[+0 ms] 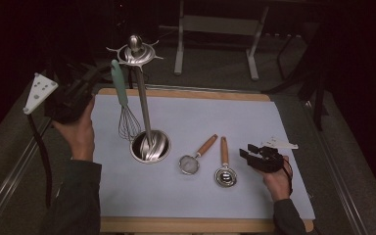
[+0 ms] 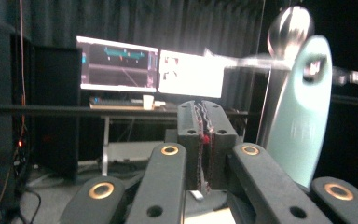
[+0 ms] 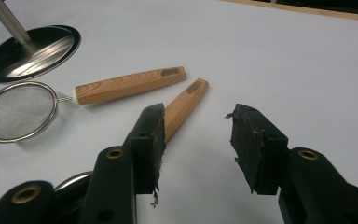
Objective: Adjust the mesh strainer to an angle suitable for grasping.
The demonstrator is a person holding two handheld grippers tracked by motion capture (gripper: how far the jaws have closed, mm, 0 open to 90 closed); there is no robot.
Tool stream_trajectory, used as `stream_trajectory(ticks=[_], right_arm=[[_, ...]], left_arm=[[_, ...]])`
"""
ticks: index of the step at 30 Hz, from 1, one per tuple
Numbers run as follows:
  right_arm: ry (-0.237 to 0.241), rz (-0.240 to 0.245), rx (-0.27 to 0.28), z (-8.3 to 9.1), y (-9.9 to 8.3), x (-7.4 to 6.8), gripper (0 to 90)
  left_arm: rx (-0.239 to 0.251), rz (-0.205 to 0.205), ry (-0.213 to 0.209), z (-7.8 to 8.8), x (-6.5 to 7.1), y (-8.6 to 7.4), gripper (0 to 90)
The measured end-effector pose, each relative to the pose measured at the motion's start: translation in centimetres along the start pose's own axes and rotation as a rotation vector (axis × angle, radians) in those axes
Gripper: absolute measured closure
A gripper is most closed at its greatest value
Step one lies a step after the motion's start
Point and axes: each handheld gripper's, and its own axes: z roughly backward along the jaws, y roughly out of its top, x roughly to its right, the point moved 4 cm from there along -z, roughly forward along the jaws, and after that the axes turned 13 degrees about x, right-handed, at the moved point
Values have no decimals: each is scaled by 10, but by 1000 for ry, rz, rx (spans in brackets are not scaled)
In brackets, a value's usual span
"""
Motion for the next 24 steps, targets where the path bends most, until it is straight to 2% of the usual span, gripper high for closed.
stream_trajectory(ticks=[1,4,9,14,19,22,24], right_arm=[[0,0,0,0,0,0,537],[0,0,-7,-1,-2,1,529],[3,4,-12,-2,-3,-1,529],[7,1,-13,-2,-3,-2,529],[5,-4,-13,-2,-3,-1,529],[5,-6,-13,-2,-4,-1,529],[5,-6,-15,-2,-4,-1,529]], left_arm=[[-25,1,3,8,-3,-8,863],[-53,-3,13,20,-7,-21,840],[-158,-45,56,41,-14,-55,780],[-253,-24,88,69,-19,-95,702],[-345,-4,126,93,-21,-135,668],[-405,4,115,102,-18,-156,646],[-449,-5,106,106,-15,-169,636]])
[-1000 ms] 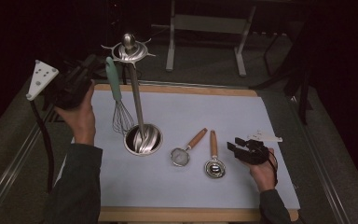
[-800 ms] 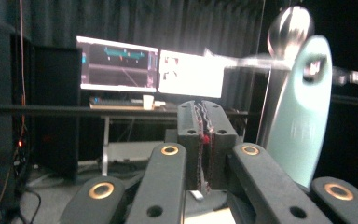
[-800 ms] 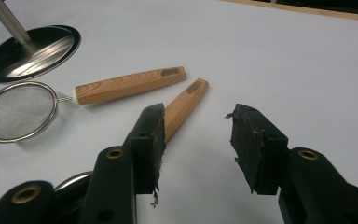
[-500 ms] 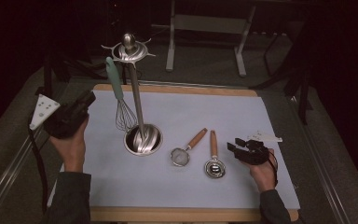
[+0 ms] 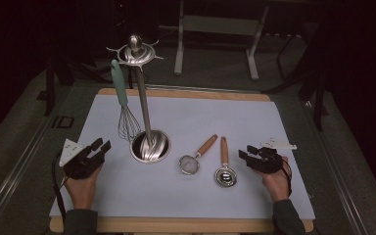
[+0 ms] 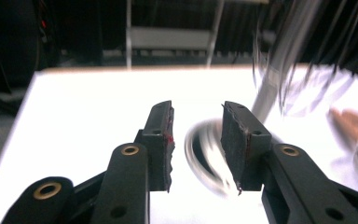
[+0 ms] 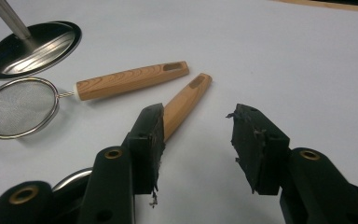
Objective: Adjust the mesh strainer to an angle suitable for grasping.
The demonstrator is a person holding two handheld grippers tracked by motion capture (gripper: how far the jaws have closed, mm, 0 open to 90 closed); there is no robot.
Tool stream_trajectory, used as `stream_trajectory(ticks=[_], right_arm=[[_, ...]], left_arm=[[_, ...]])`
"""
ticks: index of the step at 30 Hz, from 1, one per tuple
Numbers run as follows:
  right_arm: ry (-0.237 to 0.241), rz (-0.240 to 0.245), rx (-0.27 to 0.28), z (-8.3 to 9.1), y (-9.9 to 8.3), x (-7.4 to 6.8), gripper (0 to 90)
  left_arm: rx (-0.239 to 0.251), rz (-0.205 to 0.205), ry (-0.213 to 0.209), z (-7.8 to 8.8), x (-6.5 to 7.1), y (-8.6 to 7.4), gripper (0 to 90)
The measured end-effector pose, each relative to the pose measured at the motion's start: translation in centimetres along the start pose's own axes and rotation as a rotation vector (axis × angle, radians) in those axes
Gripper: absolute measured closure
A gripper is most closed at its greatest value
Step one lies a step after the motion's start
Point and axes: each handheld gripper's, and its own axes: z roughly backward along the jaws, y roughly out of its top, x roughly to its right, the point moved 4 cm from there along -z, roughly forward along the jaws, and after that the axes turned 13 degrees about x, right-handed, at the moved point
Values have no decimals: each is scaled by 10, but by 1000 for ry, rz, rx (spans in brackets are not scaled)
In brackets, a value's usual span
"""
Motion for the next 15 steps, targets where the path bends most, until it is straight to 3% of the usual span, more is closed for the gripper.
stream_trajectory(ticks=[3,7,15], right_arm=[[0,-3,-2,0,0,0,530],[3,4,5,1,1,0,529],[-2,-4,9,3,2,2,529]], left_arm=[[-61,-14,-8,-4,2,-15,630],[-100,-19,-3,-10,2,-28,630],[-141,5,22,-15,-4,-42,632]])
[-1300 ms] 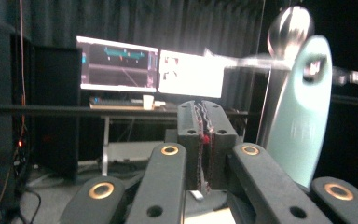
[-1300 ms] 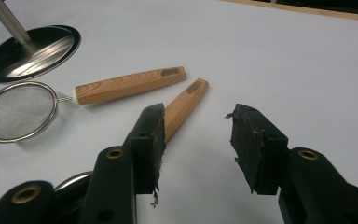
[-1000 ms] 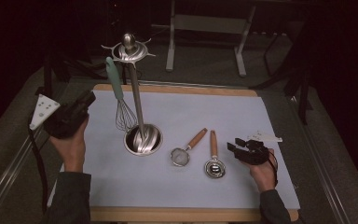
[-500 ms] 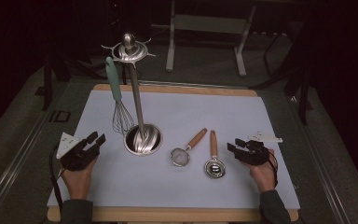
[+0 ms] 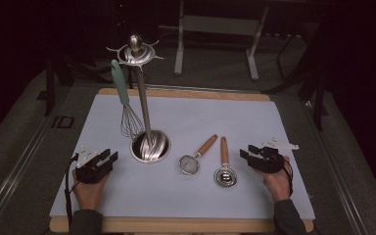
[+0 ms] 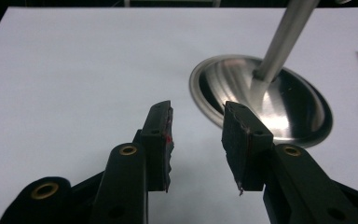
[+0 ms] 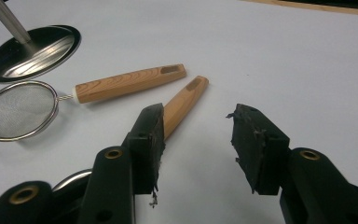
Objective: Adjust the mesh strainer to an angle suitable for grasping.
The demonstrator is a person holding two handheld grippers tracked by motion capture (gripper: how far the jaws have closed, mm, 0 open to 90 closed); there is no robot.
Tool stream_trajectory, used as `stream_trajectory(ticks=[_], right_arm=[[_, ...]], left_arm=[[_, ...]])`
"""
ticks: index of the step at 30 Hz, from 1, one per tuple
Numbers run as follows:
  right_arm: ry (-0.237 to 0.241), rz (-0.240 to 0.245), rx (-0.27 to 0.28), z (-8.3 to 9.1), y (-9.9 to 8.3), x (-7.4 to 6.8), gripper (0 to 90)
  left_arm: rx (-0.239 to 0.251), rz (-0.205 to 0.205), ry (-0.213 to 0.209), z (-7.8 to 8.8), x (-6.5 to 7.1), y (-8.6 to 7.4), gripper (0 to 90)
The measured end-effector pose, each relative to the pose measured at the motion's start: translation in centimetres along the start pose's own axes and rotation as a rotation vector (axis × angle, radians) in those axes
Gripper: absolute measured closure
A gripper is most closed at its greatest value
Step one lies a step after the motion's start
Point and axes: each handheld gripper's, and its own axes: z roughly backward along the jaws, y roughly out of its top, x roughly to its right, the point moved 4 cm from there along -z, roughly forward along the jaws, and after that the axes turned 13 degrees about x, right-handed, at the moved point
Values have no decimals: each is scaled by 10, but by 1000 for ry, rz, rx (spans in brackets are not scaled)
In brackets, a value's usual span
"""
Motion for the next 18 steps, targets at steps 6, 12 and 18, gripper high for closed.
stream_trajectory(ticks=[6,12,18], right_arm=[[3,3,-5,-2,-1,-1,529],[7,8,-8,-3,-1,-3,529],[16,19,-23,-7,-3,-9,527]], left_arm=[[1,11,36,-1,-3,-1,631],[-16,1,51,-3,-3,-3,632],[-24,-20,60,-4,-1,-4,632]])
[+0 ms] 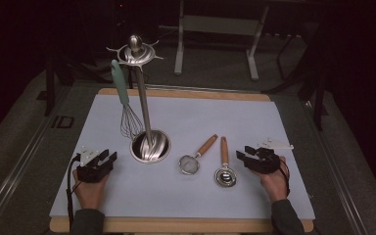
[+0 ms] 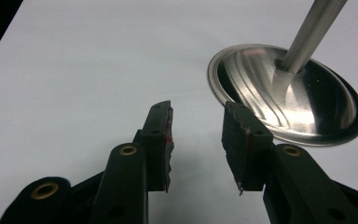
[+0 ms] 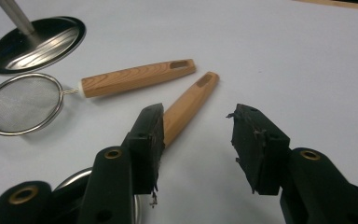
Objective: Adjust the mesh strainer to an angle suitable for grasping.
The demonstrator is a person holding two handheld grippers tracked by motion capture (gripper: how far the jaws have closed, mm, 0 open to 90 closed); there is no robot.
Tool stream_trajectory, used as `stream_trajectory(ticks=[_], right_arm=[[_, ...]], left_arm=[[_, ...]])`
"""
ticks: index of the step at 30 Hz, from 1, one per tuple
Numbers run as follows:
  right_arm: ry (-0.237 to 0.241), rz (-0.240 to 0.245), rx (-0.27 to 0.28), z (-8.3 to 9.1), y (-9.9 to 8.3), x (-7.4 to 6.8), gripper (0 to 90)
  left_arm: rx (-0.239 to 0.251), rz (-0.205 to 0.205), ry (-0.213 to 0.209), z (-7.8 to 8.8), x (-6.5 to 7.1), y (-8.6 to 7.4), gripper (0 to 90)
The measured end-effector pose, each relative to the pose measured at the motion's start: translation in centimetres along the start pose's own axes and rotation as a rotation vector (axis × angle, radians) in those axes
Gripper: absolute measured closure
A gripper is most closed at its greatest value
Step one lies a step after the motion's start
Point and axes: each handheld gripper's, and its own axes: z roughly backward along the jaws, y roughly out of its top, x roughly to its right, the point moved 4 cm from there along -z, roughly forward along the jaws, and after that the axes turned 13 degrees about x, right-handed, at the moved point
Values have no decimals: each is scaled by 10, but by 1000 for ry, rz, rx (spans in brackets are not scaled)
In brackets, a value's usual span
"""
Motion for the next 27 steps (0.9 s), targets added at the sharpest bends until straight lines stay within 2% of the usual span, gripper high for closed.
stream_trajectory(ticks=[11,17,22,23,24,27], right_arm=[[29,39,-31,-10,0,-14,524],[38,57,-45,-16,2,-15,549],[43,61,-52,-20,5,-15,621],[49,62,-58,-22,5,-16,659],[57,73,-80,-27,5,-19,744],[55,106,-112,-34,5,-23,847]], left_arm=[[-14,-18,11,-1,1,-1,621],[-13,-27,14,-1,2,-1,619],[-15,-38,13,-1,3,-1,618],[-17,-41,12,-1,3,-1,618],[-18,-43,13,-1,3,-1,617],[-20,-48,14,-1,4,-1,617]])
